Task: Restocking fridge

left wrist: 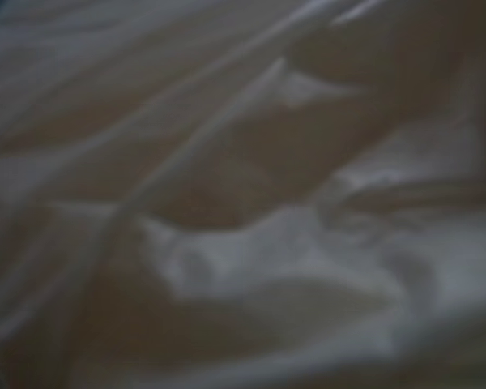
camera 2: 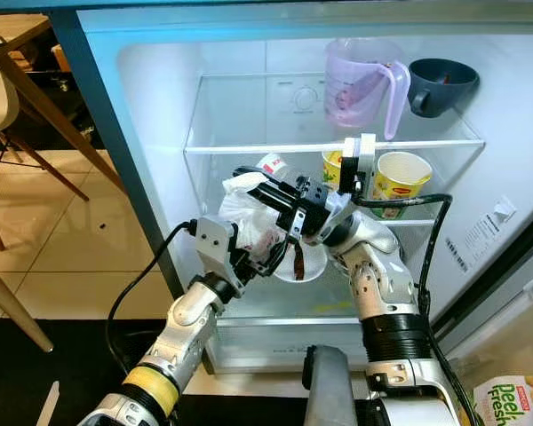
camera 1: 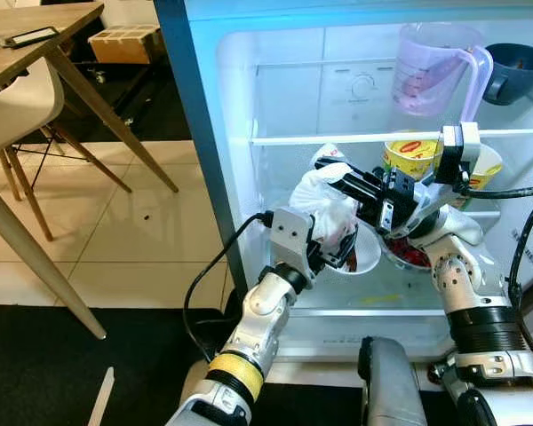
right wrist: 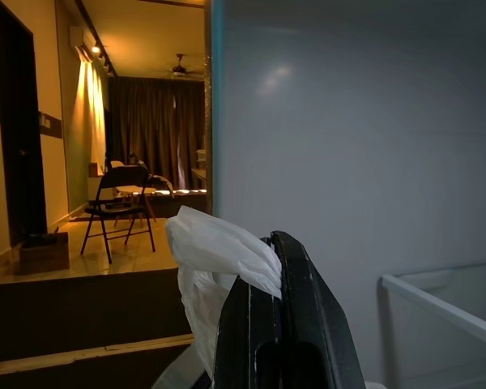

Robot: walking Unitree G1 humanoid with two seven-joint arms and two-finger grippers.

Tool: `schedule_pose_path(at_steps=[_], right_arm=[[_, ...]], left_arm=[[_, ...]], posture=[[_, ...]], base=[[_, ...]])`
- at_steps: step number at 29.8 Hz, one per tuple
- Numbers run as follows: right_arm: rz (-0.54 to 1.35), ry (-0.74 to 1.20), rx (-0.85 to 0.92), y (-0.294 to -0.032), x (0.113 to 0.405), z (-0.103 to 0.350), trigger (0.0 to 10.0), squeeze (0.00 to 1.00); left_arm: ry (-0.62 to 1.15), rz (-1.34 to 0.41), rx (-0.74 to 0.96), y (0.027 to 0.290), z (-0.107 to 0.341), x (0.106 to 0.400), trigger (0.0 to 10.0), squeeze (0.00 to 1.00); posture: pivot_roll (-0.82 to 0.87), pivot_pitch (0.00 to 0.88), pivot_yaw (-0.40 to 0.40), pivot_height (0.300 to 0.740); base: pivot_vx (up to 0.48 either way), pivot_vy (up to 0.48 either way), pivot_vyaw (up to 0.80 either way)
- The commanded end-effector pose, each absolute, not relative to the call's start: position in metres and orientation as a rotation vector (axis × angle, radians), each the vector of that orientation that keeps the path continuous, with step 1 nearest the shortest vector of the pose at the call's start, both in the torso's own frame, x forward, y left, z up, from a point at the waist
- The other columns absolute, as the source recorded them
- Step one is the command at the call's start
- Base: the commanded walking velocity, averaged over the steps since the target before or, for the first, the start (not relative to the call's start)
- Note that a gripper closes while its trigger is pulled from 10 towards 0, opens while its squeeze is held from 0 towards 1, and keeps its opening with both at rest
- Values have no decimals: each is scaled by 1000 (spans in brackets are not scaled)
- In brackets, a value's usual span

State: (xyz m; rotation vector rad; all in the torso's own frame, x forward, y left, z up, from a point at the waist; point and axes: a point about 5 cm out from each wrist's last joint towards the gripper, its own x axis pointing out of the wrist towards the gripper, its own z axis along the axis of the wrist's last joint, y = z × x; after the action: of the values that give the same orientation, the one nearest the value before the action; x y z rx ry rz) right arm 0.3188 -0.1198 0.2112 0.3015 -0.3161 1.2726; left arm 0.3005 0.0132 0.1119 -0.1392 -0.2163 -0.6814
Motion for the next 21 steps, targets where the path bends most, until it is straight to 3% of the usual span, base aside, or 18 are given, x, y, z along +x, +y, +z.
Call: schedule_pose_path(at_steps=[1, 2, 5, 6, 9, 10, 11, 12, 13, 14, 17, 18, 19, 20, 21], right_arm=[[1295, -332, 310, -115, 317, 216, 0, 0], [1298, -333, 311, -114, 317, 216, 0, 0], [1298, -333, 311, -113, 317, 216, 0, 0], [1296, -334, 312, -113, 317, 216, 0, 0], [1293, -337, 315, -112, 317, 217, 0, 0], [1293, -337, 316, -112, 317, 216, 0, 0], [1293, -337, 316, -112, 317, 216, 0, 0], [1294, -337, 316, -111, 316, 216, 0, 0], [1295, -338, 317, -111, 316, 216, 0, 0], [1295, -338, 317, -111, 316, 216, 0, 0], [1295, -339, 317, -111, 316, 216, 0, 0], [1293, -341, 318, -111, 316, 216, 0, 0], [1292, -342, 319, -110, 316, 216, 0, 0], [1292, -343, 319, -111, 316, 216, 0, 0], [1291, -344, 319, -111, 316, 216, 0, 0]], left_arm=[[-245, -733, -216, -18, 123, 292, 10000, 0], [-261, -735, -210, -17, 125, 293, 5804, 0], [-274, -736, -197, -16, 127, 294, 5804, 0], [-279, -728, -198, -15, 128, 295, 7059, 0], [-298, -714, -187, -11, 132, 298, 7059, 0], [-312, -720, -187, -10, 135, 298, 10000, 0], [-321, -718, -187, -9, 137, 299, 0, 0], [-324, -716, -187, -9, 138, 300, 0, 0], [-326, -713, -183, -8, 139, 301, 1412, 0], [-329, -711, -182, -8, 140, 302, 10000, 0], [-332, -710, -182, -8, 141, 302, 10000, 0], [-328, -728, -185, -7, 142, 303, 0, 0], [-327, -719, -177, -6, 142, 304, 0, 0], [-315, -699, -179, -5, 141, 306, 2706, 0], [-310, -688, -177, -4, 141, 308, 10000, 0]], posture=[[-85, 97, 35, 395], [-86, 97, 36, 395], [-86, 97, 36, 395], [-84, 98, 38, 395], [-83, 99, 41, 395], [-81, 99, 43, 395], [-81, 99, 44, 395], [-80, 98, 46, 395], [-79, 98, 47, 395], [-79, 98, 47, 395], [-79, 98, 47, 395], [-80, 96, 48, 395], [-79, 97, 48, 395], [-79, 97, 48, 395], [-79, 95, 48, 395]], base=[[0, 0, 0], [0, 0, 0], [0, 0, 0], [0, 0, 0], [0, 0, 0], [0, 0, 0], [0, 0, 0], [0, 0, 0], [0, 0, 0], [0, 0, 0], [0, 0, 0], [0, 0, 0], [0, 0, 0], [0, 0, 0], [0, 0, 0]])
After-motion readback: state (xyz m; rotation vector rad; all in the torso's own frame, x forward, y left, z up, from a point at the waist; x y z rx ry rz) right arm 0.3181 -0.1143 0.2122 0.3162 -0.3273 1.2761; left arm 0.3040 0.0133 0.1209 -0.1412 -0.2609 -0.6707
